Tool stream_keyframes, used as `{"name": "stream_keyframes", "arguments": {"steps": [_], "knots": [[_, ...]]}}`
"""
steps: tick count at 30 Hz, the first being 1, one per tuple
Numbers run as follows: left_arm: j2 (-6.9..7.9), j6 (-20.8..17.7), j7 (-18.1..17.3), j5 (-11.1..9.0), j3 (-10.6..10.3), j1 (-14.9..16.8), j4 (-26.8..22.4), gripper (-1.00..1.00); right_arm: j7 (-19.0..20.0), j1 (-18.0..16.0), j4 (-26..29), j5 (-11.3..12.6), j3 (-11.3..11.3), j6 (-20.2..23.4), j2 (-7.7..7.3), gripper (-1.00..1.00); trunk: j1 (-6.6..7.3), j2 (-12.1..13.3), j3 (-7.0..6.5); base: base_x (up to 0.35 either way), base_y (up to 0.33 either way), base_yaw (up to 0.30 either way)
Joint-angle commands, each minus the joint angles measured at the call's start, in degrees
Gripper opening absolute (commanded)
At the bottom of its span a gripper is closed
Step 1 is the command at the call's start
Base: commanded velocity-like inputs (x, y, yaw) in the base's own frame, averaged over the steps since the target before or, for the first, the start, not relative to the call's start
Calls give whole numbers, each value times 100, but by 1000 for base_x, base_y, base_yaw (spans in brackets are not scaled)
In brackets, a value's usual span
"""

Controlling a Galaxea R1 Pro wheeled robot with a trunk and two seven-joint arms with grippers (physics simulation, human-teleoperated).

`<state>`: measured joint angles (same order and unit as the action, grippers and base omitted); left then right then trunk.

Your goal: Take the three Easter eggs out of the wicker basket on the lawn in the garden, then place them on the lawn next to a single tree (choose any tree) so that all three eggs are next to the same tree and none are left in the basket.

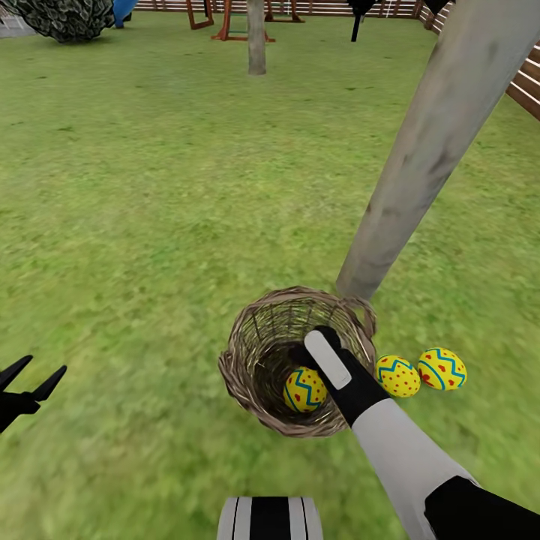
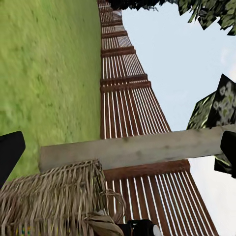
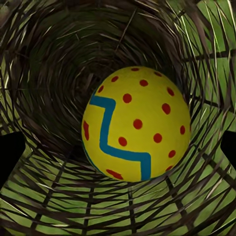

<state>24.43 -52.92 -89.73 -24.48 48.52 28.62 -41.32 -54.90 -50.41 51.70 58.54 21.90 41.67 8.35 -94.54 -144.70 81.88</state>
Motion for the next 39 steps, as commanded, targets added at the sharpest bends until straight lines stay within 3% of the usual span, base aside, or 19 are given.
{"name": "stream_keyframes", "arguments": {"steps": [1, 2, 3, 6, 10, 16, 33, 39], "knots": [[0, -61, -27, 13, 3, 3, 11, 100, -48, -4, 11, 42, -16, 12, -5, 100, 1, -2, 4, 0, 0, 0], [1, -61, -27, 13, 2, 3, 14, 100, -48, -4, 16, 43, -54, 11, -3, 100, 1, -2, 4, 0, 0, 0], [1, -61, -27, 13, 6, 3, 18, 100, -48, -4, 16, 43, -265, -2, 21, 100, 1, -2, 4, 0, 0, 0], [1, -61, -27, 12, 6, 3, 19, 100, -54, -4, 16, 48, -344, -290, 22, 100, 1, -2, 4, 0, 0, 0], [9, -61, -27, 10, 8, 3, 19, 100, -57, -3, 5, 52, -353, -462, 26, 100, -4, -4, 48, 0, 0, 0], [1, -61, -27, 13, 2, 3, 19, 100, -56, -2, -3, 52, -354, -475, 27, 100, -4, -4, 48, 0, 0, 0], [0, -61, -27, 13, -1, 3, 27, 100, -56, -4, -19, 62, -371, -493, 10, 100, -25, -15, 225, 0, 0, 0], [1, -61, -27, 13, -1, 3, 27, 100, -56, -4, -20, 403, -371, -493, -7, 100, -27, -16, 248, 0, 0, 0]]}}
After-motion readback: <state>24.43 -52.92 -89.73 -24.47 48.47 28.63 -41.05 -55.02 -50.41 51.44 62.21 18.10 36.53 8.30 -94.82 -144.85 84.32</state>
